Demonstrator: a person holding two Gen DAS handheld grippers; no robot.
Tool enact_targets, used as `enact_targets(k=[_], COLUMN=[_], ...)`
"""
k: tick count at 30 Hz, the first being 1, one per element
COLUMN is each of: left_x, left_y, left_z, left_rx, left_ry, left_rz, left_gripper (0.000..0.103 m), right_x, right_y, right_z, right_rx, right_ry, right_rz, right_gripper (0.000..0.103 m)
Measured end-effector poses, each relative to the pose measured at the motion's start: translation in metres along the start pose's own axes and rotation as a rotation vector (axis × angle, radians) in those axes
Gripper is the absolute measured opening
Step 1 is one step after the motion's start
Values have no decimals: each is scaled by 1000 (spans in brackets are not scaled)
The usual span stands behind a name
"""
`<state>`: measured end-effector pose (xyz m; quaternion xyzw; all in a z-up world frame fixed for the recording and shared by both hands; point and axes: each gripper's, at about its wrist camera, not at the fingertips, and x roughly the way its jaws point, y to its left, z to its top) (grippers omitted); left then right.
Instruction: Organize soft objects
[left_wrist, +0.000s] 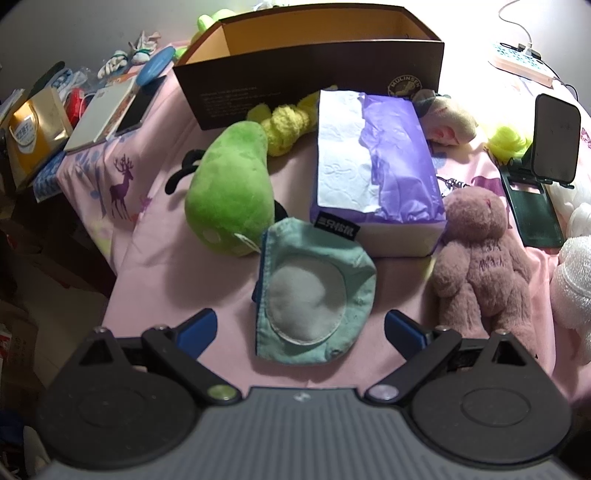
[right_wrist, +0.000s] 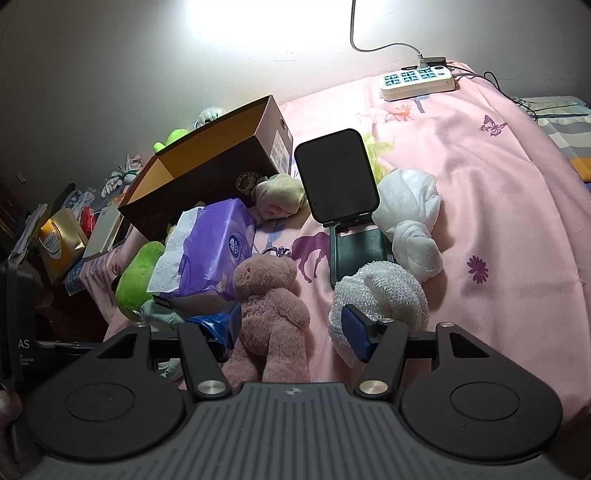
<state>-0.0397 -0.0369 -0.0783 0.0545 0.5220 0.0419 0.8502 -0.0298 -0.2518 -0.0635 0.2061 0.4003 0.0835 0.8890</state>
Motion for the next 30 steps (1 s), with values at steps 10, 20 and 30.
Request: enact_targets(k=[10, 20, 30], left_x=[3, 8, 14], left_y=[0, 6, 22], left_z=[3, 1, -7], left_rx=[2, 1, 13], left_ry=[-4, -10, -24], left_rz=[-2, -60, -133], left_gripper=[97, 97, 97], right_x=[4, 8, 9], right_y=[1, -3, -14], right_z=[4, 5, 5], right_rx=[-5, 9, 40], right_ry=[8, 7, 7], right_rz=[-5, -26, -54], right_gripper=[44, 44, 44])
